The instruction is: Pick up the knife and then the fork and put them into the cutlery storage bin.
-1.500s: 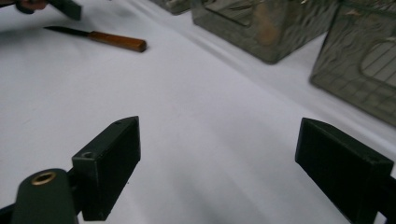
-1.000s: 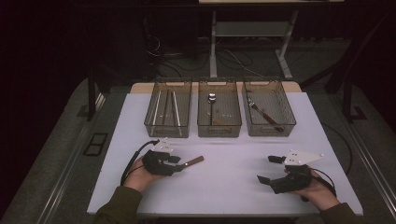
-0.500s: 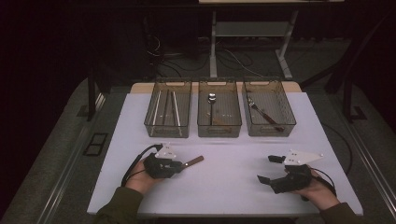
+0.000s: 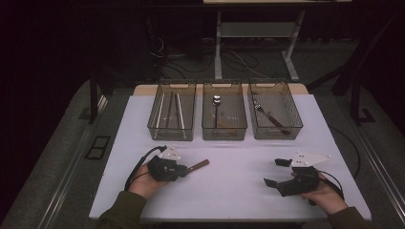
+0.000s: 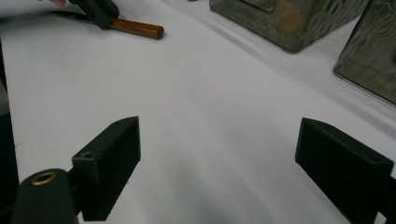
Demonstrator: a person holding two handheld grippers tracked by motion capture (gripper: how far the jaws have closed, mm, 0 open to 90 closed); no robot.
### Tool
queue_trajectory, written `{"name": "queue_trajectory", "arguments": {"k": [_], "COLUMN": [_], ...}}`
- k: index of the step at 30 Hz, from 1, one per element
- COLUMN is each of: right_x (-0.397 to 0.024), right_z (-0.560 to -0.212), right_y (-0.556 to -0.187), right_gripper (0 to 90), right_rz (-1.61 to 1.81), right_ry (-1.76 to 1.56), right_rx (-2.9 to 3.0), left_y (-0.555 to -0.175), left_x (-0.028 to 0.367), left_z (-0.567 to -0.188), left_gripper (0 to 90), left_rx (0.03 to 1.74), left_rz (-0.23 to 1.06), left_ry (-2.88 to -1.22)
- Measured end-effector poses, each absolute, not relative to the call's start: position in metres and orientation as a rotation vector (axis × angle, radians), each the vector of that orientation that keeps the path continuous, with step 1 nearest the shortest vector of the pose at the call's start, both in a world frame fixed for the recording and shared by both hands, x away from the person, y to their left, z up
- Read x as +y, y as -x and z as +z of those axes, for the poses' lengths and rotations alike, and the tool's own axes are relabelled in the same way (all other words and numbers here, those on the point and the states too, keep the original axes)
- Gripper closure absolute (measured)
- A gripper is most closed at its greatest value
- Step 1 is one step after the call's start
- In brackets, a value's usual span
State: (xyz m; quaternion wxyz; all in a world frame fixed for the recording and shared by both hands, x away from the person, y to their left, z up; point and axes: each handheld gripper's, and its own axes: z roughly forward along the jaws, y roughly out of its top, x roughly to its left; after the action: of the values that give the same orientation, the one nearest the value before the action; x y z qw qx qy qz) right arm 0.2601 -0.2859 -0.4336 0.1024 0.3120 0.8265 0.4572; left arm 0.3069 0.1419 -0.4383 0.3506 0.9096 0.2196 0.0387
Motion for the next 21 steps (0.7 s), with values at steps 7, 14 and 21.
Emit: {"name": "queue_trajectory", "arguments": {"k": [7,14,21], "right_x": [-0.282,-0.281,-0.274], "right_z": [-0.433,-0.430,-0.417], "right_y": [-0.260,-0.267,-0.279], "right_gripper": [13.9,13.9,13.9], "right_rz": [1.355,1.347,1.365], "right_ry": [-0.895,-0.885,-0.788], "right_rx": [2.510,2.576,2.636], "left_y": [-0.304,-0.301,-0.300], "left_x": [0.132,0.117,0.093], "left_z": [-0.430,-0.419,-0.409], "left_gripper": [76.1,76.1,76.1], "left_rx": [0.519,0.441,0.345], "left_rz": [0.049,0.010,-0.019], "left_ry": [-2.334,-2.335,-2.339]}}
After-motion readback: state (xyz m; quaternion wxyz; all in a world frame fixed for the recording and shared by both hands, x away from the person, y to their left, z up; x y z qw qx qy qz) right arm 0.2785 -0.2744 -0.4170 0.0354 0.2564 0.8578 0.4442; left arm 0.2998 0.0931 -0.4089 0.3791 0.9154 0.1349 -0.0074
